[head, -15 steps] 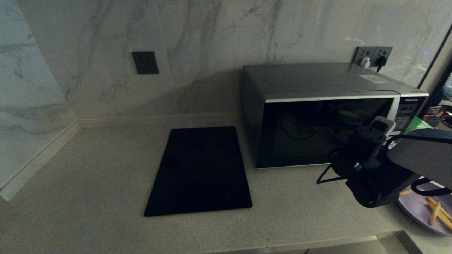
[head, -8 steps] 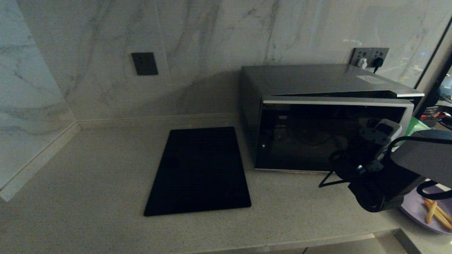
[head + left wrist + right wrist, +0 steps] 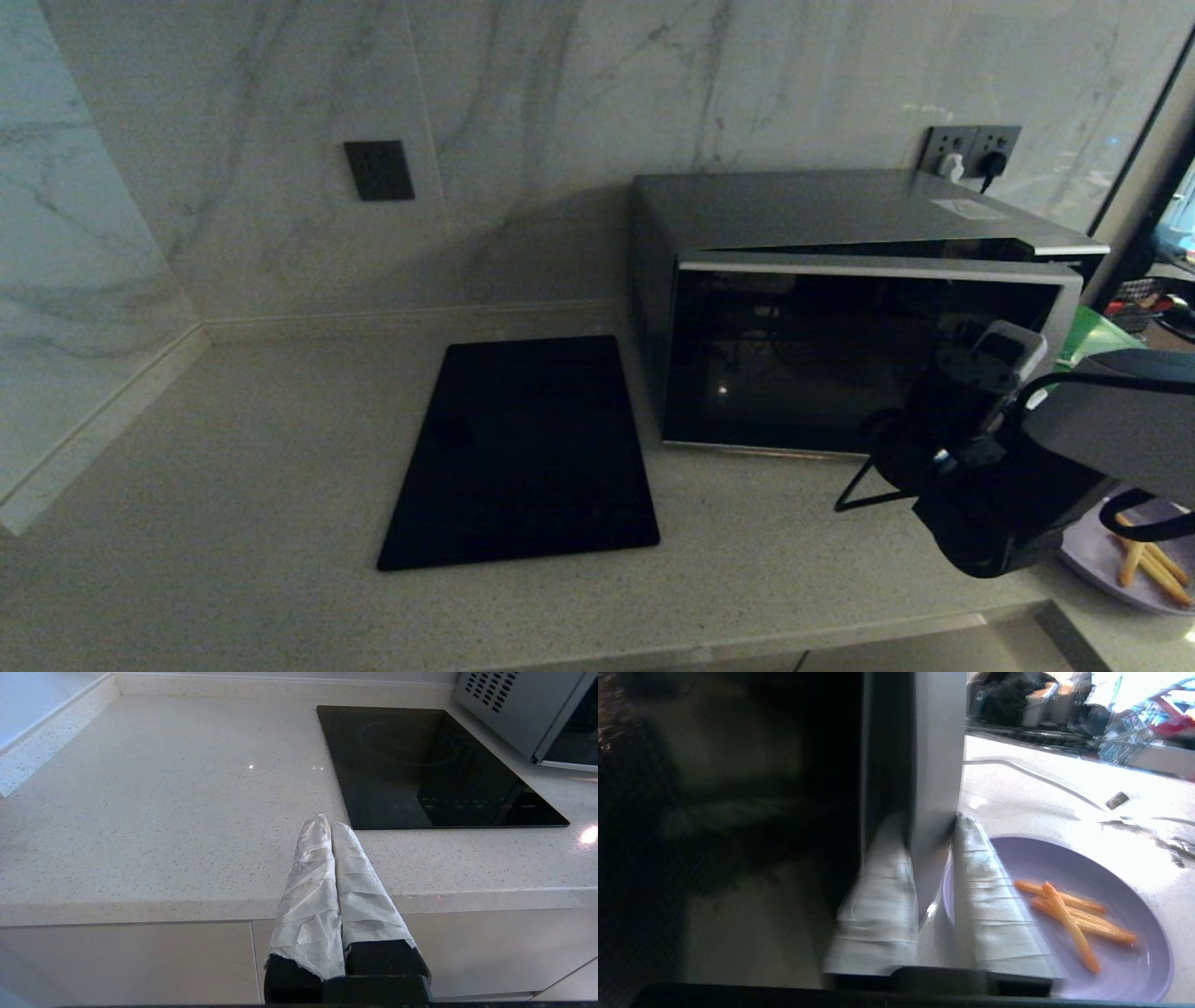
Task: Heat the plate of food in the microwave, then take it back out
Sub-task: Open the microwave oven
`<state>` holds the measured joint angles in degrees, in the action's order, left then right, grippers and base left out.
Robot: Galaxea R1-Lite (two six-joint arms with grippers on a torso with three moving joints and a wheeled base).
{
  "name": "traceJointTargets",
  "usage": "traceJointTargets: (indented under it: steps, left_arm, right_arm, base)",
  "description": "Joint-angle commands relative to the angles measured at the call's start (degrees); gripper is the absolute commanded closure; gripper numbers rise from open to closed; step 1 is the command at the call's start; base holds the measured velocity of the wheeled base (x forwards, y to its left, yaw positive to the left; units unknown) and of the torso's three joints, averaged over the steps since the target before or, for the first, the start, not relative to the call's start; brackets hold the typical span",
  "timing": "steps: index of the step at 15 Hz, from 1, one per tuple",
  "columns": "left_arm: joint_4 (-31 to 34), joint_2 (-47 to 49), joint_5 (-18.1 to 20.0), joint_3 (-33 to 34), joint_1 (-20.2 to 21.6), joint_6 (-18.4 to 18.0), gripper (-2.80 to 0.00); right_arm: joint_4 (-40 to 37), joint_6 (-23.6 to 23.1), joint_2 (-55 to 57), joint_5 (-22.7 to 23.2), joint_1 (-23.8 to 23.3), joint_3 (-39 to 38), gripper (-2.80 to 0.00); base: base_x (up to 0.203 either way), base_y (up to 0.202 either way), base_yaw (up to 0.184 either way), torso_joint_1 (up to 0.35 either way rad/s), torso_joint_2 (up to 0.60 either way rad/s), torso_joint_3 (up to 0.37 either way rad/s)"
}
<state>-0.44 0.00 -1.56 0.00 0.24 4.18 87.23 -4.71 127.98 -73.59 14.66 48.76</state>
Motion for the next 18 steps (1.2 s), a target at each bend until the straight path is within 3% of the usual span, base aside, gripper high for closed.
traceJointTargets:
  steps: [1,7,11,15,17,18]
  left_arm:
    - [0.00,0.09,-0.02,0.00,0.02,0.04,0.00]
    - [0.00,0.09,-0.02,0.00,0.02,0.04,0.00]
    - [0.00,0.09,-0.02,0.00,0.02,0.04,0.00]
    - [0.00,0.09,-0.02,0.00,0.02,0.04,0.00]
    - [0.00,0.09,-0.02,0.00,0.02,0.04,0.00]
    - [0.00,0.09,-0.02,0.00,0.02,0.04,0.00]
  right_arm:
    - [0.43,-0.30,0.28,-0.18,1.24,-1.03,-2.80]
    - [0.43,-0.19,-0.14,0.01,3.85,-1.28,-2.80]
    - [0.43,-2.22,-9.64,1.87,6.35,-1.61,-2.80]
    - [-2.07,-18.57,-26.83,4.29,7.71,3.58,-2.80]
    - [-9.61,-24.84,-34.54,5.00,7.95,10.42,-2.80]
    - [-17.22,-26.59,-37.50,5.19,8.02,13.65,-2.80]
  base:
    - [0.000,0.000,0.000,0.000,0.00,0.000]
    - [0.000,0.000,0.000,0.000,0.00,0.000]
    - [0.000,0.000,0.000,0.000,0.00,0.000]
    - [0.000,0.000,0.000,0.000,0.00,0.000]
    - [0.000,0.000,0.000,0.000,0.00,0.000]
    - [0.000,0.000,0.000,0.000,0.00,0.000]
